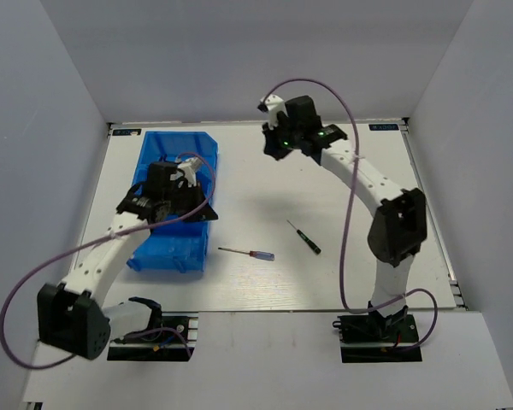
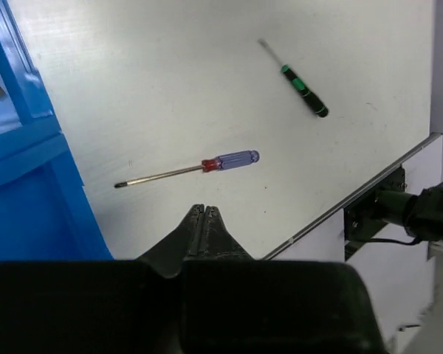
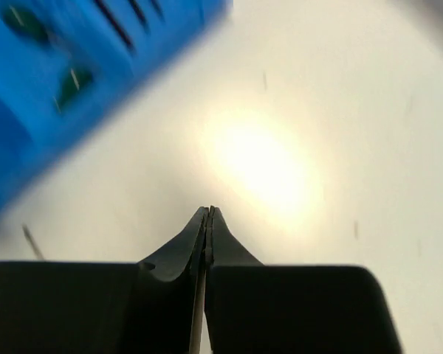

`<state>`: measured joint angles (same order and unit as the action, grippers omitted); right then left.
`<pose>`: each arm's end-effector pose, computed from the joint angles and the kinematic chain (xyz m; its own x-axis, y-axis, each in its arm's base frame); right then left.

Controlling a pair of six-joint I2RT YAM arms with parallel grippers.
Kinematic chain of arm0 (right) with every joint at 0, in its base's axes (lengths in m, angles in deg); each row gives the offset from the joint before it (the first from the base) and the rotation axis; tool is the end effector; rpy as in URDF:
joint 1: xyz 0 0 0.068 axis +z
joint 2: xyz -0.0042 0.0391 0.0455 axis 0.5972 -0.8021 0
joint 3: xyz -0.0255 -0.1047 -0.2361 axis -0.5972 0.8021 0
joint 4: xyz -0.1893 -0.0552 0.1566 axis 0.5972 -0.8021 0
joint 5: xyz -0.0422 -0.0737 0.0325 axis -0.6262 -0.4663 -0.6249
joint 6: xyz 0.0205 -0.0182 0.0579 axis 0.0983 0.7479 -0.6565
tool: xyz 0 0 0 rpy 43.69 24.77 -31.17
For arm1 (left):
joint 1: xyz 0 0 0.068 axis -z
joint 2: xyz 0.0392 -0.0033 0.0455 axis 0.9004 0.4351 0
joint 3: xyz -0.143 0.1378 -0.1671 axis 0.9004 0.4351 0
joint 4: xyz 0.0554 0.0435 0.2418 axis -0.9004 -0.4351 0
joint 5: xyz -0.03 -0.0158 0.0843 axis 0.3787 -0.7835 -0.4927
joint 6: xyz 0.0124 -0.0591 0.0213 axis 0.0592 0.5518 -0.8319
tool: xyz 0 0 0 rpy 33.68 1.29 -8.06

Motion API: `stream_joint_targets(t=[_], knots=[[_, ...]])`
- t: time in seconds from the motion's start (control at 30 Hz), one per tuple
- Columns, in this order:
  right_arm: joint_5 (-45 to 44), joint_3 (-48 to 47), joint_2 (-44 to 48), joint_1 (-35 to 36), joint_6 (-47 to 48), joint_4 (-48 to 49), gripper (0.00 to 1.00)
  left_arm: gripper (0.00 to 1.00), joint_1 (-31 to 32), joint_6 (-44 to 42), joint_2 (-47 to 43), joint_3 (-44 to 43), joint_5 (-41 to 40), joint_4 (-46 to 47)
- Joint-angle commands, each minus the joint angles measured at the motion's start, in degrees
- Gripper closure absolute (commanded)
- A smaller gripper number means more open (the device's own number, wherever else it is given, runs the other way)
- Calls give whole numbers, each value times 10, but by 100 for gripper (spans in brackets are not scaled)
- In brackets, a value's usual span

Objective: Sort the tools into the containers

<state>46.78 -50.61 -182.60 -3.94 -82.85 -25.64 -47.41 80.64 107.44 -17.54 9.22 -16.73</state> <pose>0.3809 0.2591 0.3190 -0.3207 -0.3433 -0.8828 -0.7463 0.6655 0.0124 0.2236 -0.0905 0.2714 -0.8396 -0.0723 -0.5384 0.2781 0.7942 -0.5403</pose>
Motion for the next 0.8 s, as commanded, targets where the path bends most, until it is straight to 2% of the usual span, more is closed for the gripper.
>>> stream_joint_targets(t=[0.0,0.03,0.07,0.13,0.17,0.2,0.23,0.27,0.33,0.4,0.5,0.63,0.77], knots=[[-75,70,53,-15,89,-225,100,100,35,97,70,-20,-26,12],[-74,78,62,-30,91,-289,100,100,62,120,86,-29,-43,7],[-73,110,70,-47,86,-301,93,100,78,161,100,-39,-54,7],[-63,145,109,-61,82,-309,57,92,110,205,148,-85,-118,-17],[-59,196,119,-76,73,-305,40,86,146,246,163,-119,-144,-46],[-54,211,129,-80,71,-300,36,72,164,270,176,-129,-194,-57],[-44,228,153,-83,70,-293,36,65,185,288,195,-136,-209,-57],[-42,268,159,-84,63,-293,36,62,218,312,205,-142,-225,-57],[-38,285,169,-84,48,-292,36,54,251,386,222,-153,-270,-71],[-36,315,175,-83,29,-285,36,51,285,469,243,-159,-296,-91],[-33,360,198,-88,19,-254,36,51,315,552,292,-191,-309,-177],[-20,393,213,-93,10,-238,36,51,350,657,330,-212,-318,-214],[-10,401,219,-100,7,-224,36,51,368,712,378,-252,-353,-252]])
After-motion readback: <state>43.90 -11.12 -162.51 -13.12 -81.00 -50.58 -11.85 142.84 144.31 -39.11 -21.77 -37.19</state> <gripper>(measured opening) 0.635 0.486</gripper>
